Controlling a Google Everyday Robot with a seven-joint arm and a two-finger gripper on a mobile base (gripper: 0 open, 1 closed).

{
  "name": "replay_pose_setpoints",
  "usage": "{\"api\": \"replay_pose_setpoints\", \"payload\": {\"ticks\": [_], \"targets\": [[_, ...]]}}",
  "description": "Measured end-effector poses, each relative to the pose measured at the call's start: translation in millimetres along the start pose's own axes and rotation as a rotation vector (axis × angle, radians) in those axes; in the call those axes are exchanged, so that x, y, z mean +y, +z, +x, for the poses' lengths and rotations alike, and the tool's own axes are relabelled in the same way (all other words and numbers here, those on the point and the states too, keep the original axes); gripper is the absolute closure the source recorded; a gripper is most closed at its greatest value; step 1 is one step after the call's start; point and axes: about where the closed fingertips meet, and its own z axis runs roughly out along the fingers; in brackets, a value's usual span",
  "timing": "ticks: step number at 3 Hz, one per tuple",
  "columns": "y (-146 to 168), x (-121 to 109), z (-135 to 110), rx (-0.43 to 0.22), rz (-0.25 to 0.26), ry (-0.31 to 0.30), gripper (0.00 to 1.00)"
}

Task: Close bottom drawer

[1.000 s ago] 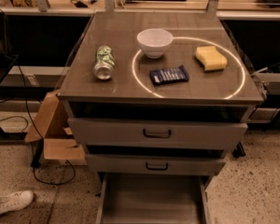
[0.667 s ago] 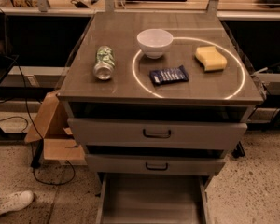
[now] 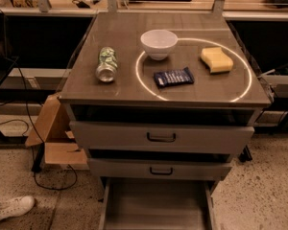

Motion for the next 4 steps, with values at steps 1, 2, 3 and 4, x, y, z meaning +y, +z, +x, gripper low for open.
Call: {"api": "replay_pose_setpoints", "payload": {"ticks": [1,2,3,4], "targets": [[8,18,-10,0.015,-0.006,-0.053,1.0],[8,19,-10,0.016,-0.007,-0.054,1.0],[9,26,-21,-0.062,0.003,-0.057,1.0],[1,41,-42,-0.188,-0.006,-0.072,1.0]]}}
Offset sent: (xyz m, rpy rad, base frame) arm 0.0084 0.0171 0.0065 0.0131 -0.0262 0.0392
